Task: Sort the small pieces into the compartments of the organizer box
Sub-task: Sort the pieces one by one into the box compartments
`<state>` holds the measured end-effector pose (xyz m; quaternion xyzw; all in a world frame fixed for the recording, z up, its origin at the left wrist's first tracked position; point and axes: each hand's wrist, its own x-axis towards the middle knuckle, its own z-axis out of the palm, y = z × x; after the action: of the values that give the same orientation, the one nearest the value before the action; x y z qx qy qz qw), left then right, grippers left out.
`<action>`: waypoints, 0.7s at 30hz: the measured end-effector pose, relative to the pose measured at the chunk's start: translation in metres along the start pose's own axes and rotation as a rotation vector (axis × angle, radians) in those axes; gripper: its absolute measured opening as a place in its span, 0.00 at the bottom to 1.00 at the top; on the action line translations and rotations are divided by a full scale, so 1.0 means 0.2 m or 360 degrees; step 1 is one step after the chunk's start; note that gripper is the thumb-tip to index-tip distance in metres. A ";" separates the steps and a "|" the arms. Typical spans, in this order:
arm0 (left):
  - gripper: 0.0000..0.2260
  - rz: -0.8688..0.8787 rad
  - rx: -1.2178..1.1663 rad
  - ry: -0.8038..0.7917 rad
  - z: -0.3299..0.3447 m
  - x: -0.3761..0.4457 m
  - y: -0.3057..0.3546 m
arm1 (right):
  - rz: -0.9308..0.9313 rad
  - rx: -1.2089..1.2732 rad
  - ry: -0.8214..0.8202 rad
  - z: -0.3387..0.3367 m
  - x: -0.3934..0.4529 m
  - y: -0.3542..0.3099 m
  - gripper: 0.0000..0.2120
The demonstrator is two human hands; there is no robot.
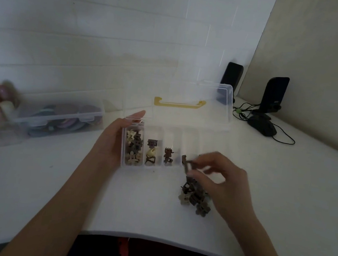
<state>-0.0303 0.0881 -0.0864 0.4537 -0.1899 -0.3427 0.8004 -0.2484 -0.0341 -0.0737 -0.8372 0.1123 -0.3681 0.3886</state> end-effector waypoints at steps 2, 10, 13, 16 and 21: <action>0.15 0.0004 0.0013 0.0013 0.01 -0.01 0.00 | -0.0234 -0.0229 -0.0125 0.09 0.08 -0.05 0.07; 0.15 0.0011 -0.0056 0.0060 0.02 -0.01 0.00 | -0.0759 -0.0987 0.0032 0.40 0.28 0.08 0.04; 0.14 -0.0006 -0.0074 0.0008 0.02 -0.01 0.00 | -0.0736 -0.0854 0.0053 0.40 0.26 0.10 0.10; 0.15 0.0011 -0.0080 0.0006 0.02 0.00 0.00 | -0.0582 -0.0500 0.0060 0.30 0.25 0.06 0.10; 0.16 -0.0003 -0.0003 0.0038 0.00 0.02 -0.01 | -0.0248 -0.0387 0.0239 -0.02 0.16 0.03 0.09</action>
<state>-0.0289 0.0843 -0.0879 0.4572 -0.1794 -0.3382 0.8027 -0.2283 -0.0547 -0.0592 -0.8544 0.1196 -0.4423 0.2451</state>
